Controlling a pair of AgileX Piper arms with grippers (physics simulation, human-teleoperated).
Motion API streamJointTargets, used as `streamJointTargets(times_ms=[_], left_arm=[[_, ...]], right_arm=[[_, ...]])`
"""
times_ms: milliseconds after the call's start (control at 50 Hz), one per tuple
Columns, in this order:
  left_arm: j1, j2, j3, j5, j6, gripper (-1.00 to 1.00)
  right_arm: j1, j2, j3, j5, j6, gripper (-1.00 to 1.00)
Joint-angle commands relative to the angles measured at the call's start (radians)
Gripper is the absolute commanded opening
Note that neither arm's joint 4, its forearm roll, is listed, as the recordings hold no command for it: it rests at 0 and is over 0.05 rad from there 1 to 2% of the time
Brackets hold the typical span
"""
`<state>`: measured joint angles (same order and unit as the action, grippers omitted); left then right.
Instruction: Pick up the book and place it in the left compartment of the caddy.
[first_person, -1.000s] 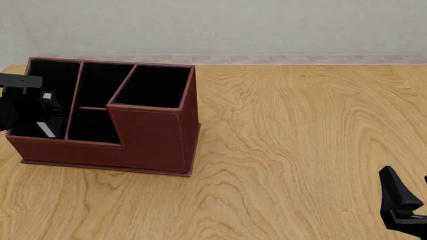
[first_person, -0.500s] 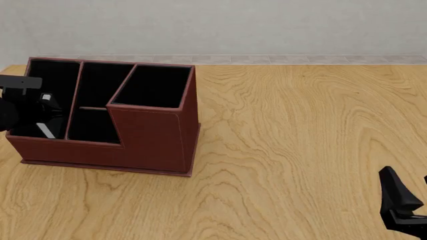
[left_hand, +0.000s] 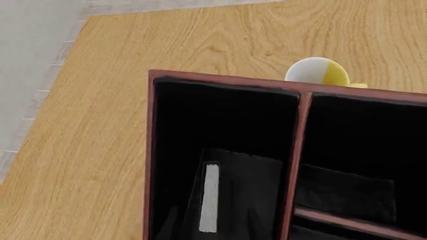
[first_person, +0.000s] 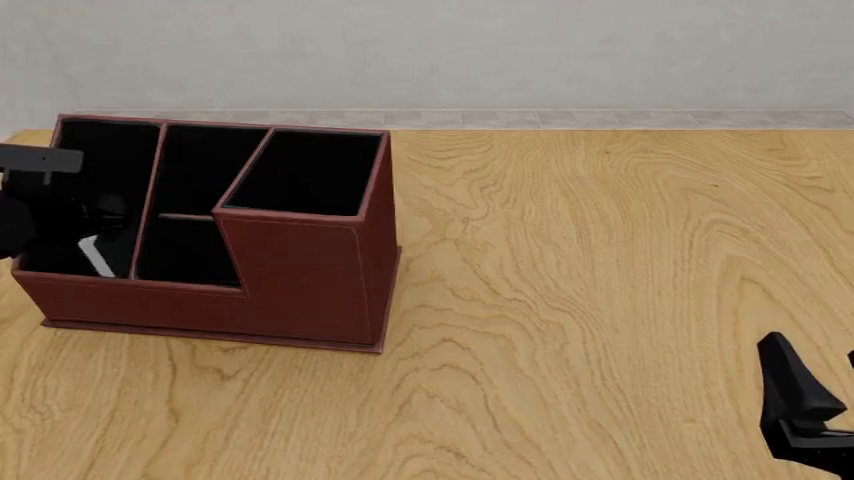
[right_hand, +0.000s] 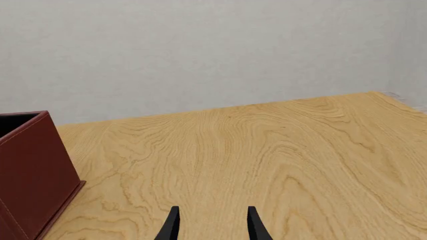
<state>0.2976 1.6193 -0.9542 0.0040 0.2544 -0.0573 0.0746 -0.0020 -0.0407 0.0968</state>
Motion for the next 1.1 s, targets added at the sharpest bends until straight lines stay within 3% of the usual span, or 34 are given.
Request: streamJointTargets(times_ms=[20,800,1100], left_arm=[[0.003,-0.001,-0.004,-0.002,0.006,1.00],[-0.001,-0.019,-0.005,0.000,0.009,1.00],[-0.018,-0.113,0.021,0.015,0.014,1.00]], right_arm=[[0.000,0.000,0.000,0.000,0.000,1.00],[0.000,0.000,0.000,0.000,0.000,1.00],[0.002,0.002,-0.001,0.001,-0.002,1.00]])
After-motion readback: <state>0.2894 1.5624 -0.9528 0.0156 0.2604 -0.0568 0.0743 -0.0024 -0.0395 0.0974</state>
